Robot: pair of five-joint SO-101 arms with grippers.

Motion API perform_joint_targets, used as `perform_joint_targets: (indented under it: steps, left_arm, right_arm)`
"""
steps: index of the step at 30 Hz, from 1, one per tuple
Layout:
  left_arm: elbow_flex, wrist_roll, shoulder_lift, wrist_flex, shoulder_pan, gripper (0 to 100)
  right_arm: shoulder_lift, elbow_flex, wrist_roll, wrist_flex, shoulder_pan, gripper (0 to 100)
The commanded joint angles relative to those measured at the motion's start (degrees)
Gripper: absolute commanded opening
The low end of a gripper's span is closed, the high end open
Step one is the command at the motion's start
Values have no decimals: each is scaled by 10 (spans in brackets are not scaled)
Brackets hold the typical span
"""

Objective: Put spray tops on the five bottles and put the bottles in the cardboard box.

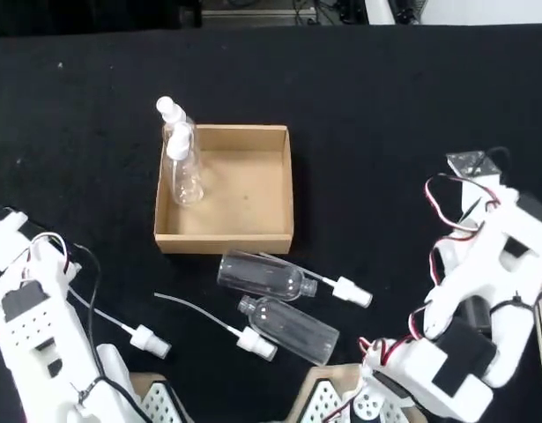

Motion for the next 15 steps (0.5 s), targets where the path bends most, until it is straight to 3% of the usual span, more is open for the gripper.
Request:
perform_joint_targets:
  steps: [1,9,15]
  left_arm:
    - [1,-4,-33,-13,4,30]
    - [15,-4,-60,-14,4,30]
    - [15,-4,-62,-14,4,30]
  right_arm:
    - [9,-58,14,14,-5,321]
    - [88,-110,84,16,40,320]
    - [142,-112,83,12,51,307]
